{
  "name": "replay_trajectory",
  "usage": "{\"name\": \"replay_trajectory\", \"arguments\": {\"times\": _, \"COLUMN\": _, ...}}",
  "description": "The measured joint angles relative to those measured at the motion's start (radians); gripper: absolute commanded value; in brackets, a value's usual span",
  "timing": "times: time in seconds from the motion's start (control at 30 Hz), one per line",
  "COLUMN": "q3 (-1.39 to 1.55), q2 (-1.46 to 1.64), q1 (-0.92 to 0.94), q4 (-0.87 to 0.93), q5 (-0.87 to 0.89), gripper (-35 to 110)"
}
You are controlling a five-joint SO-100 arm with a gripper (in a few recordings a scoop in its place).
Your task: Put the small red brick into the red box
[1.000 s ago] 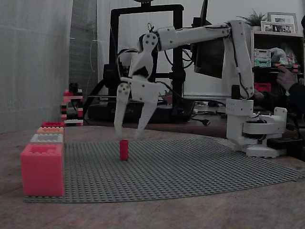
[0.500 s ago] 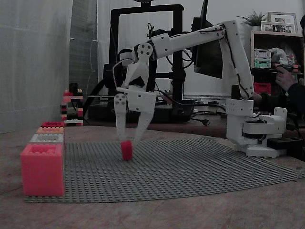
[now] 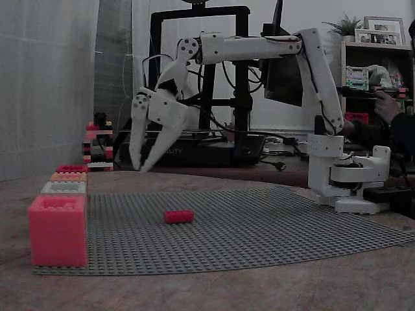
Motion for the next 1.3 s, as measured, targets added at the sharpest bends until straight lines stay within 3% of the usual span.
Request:
{"name": "replay_trajectory", "arguments": {"times": 0.23, "q3": 0.0, "q2": 0.0, "q1": -0.086, "q4": 0.189, "q5": 0.035, "gripper": 12}}
{"name": "replay_trajectory", "arguments": {"times": 0.77, "q3": 0.048, "q2": -0.034, "q1": -0.173, "q4": 0.221, "q5": -0.06, "gripper": 16}}
{"name": "replay_trajectory", "arguments": {"times": 1.3, "q3": 0.064, "q2": -0.034, "q1": -0.186, "q4": 0.175, "q5": -0.841, "gripper": 20}}
